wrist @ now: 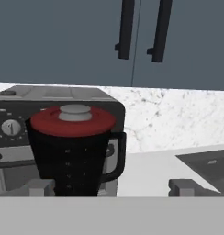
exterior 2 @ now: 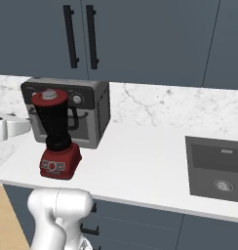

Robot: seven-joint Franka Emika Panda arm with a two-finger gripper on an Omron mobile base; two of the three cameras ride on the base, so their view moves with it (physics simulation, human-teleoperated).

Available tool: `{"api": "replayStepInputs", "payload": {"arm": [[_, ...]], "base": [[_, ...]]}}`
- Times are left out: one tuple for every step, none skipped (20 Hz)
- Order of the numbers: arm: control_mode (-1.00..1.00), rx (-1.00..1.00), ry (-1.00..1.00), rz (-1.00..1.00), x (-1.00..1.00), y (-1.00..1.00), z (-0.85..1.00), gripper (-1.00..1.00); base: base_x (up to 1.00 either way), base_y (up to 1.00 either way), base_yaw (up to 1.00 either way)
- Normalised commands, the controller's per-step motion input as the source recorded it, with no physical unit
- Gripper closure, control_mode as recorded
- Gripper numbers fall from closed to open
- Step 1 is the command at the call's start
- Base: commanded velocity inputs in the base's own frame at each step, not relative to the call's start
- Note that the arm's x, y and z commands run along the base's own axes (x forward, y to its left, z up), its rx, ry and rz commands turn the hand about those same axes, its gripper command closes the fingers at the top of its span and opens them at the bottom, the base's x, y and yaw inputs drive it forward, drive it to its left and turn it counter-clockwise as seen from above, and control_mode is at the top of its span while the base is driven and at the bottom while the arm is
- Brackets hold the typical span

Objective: Close the lid blender by securely placing the lid on top.

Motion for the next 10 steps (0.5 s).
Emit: {"api": "replayStepInputs", "payload": {"arm": [[-1.0, 0.0, 0.0, 0.0, -0.67, -0.08, 0.0, -1.0], [-1.0, 0.0, -0.04, 0.0, -0.5, -0.09, 0.0, -1.0], [-1.0, 0.0, -0.04, 0.0, -0.34, -0.15, 0.0, -1.0], [-1.0, 0.1, -0.1, 0.0, -0.21, -0.08, 0.0, -1.0], [-1.0, 0.13, -0.07, 0.0, -0.09, -0.19, 0.0, -1.0], [-1.0, 0.22, 0.0, 0.0, 0.0, -0.39, 0.0, -1.0], [-1.0, 0.25, -0.01, 0.0, 0.0, -0.41, 0.0, -1.0], [-1.0, 0.29, -0.01, 0.0, 0.0, -0.45, 0.0, -1.0], [-1.0, 0.31, -0.01, 0.0, 0.0, -0.48, 0.0, -1.0], [-1.0, 0.33, -0.02, 0.0, 0.0, -0.5, 0.0, -1.0]], "base": [[0.0, 0.0, 0.0], [0.0, 0.0, 0.0], [0.0, 0.0, 0.0], [0.0, 0.0, 0.0], [0.0, 0.0, 0.0], [0.0, 0.0, 0.0], [0.0, 0.0, 0.0], [0.0, 0.0, 0.0], [0.0, 0.0, 0.0], [0.0, 0.0, 0.0]]}}
